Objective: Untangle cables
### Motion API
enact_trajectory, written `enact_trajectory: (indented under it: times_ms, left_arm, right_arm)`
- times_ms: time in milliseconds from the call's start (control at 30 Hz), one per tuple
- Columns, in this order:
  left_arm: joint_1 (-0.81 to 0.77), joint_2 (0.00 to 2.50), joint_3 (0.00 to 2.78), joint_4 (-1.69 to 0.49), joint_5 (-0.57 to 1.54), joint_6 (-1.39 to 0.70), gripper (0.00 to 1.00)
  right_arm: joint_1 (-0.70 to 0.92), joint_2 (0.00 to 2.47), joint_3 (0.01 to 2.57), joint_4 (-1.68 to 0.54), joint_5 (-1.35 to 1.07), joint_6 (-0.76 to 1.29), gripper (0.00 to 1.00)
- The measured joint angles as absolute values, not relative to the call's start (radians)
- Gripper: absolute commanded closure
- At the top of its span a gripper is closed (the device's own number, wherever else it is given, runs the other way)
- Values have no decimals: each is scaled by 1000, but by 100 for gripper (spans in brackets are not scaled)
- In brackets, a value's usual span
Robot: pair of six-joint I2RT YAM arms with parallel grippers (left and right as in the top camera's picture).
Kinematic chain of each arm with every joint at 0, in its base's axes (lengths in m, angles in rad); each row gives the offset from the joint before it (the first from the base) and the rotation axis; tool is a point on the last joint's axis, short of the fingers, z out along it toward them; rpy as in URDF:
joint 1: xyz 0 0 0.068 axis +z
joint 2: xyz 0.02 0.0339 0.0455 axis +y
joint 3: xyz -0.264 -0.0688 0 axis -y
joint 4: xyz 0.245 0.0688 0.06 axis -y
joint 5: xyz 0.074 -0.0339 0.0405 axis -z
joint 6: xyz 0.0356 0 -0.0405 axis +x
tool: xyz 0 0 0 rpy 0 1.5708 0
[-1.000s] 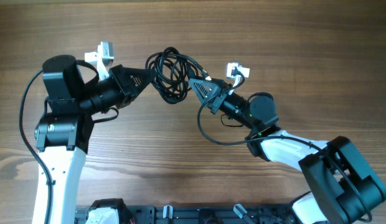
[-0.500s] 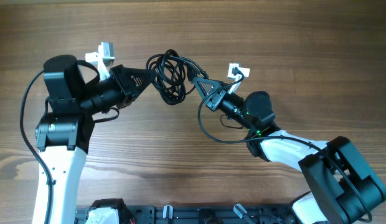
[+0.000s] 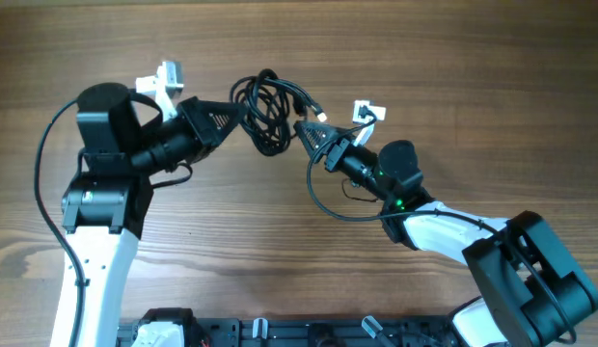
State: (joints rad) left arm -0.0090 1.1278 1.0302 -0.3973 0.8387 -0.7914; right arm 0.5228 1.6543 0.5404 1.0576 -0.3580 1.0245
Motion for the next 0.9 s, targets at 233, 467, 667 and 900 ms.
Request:
enact_trajectory:
  times_ms: [233, 467, 667, 900]
  left_arm:
    - [17, 1128, 1030, -396, 835, -791, 96]
    - [7, 1128, 1030, -402, 835, -578, 96]
    - [26, 1128, 1030, -414, 884, -314, 96]
    - [85, 1128, 1030, -431, 1117, -177, 96]
  right_arm:
    - [523, 1654, 540, 983, -358, 1024, 33]
    - [523, 1654, 540, 979, -362, 1024, 32]
    - [484, 1654, 540, 923, -366, 1024, 32]
    - [368, 1654, 539, 1072, -366, 1020, 32]
